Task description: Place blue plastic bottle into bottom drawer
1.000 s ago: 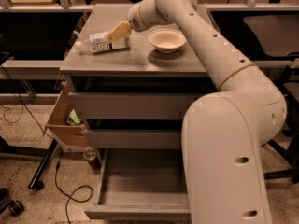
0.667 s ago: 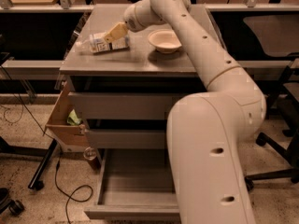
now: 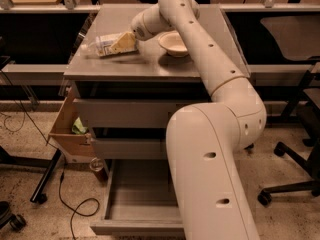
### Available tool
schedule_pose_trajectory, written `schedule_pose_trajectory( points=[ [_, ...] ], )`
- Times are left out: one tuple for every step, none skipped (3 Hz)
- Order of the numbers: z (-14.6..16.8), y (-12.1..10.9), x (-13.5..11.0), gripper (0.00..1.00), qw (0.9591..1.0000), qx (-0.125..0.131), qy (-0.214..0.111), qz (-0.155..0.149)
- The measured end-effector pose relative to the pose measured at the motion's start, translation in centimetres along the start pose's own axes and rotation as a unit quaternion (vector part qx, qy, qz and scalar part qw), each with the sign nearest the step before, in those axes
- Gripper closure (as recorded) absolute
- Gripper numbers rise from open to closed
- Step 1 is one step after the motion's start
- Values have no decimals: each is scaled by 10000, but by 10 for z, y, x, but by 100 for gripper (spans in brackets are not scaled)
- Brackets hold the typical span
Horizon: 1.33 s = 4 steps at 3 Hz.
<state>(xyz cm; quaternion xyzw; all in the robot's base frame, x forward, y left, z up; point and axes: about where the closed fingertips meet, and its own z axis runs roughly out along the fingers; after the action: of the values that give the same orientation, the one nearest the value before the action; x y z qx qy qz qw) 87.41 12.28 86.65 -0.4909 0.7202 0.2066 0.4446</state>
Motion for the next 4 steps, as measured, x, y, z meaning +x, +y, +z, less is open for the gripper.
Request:
schedule_pose_trajectory(
  points=[
    [6, 6, 11, 37, 9997, -217, 90, 39],
    [9, 9, 17, 61, 9993, -359, 120, 49],
    [0, 8, 14, 84, 9992, -385, 58, 7],
    [-21, 7, 1, 100, 9994, -313, -114, -79]
  ],
)
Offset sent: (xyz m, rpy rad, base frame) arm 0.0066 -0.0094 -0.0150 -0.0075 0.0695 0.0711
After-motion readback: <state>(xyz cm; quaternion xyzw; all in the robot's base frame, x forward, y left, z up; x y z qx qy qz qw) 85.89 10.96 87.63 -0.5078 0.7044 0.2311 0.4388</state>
